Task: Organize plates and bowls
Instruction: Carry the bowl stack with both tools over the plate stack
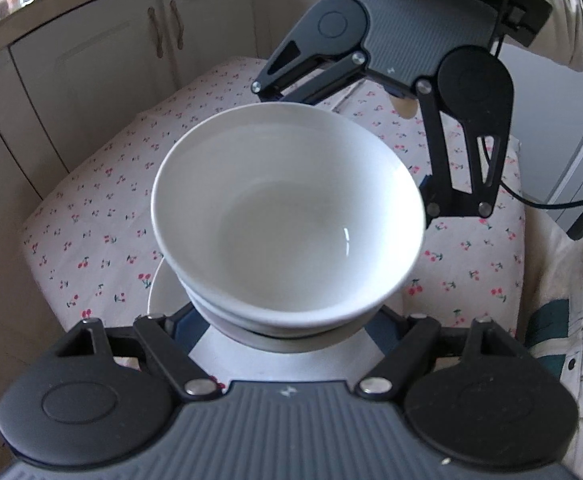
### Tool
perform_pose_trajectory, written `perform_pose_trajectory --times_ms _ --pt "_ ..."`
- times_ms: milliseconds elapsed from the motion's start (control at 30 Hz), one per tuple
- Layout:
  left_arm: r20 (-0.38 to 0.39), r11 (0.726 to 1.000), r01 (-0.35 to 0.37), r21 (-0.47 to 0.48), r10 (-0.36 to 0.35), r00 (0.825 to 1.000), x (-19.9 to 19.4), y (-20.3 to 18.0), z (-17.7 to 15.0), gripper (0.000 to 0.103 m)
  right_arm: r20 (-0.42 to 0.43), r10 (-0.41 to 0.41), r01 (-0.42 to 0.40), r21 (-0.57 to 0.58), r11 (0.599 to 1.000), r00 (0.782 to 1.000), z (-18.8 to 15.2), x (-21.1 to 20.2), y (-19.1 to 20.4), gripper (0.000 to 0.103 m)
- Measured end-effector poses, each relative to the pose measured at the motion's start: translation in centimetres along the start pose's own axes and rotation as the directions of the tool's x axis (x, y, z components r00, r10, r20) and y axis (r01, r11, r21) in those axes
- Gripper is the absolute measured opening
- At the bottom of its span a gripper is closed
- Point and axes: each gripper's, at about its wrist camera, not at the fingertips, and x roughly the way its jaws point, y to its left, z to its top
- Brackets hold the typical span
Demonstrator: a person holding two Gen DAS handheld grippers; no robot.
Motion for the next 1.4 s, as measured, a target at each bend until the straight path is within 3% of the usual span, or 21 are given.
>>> perform_pose_trajectory --times_ms 567,1400 --pt "0.001 0.998 0.058 -0.033 -0.058 0.998 1.3 1.8 -1.0 0.082 -0.032 0.048 -0.046 0.037 0.998 0.998 0.1 2.1 -1.5 0.083" --pt "-0.004 0.996 0.075 -0.044 -0.075 0.997 2.0 2.6 -1.0 0.082 -0.043 0.063 -0.060 0.063 0.996 0.997 0.1 2.8 -2.2 0.083"
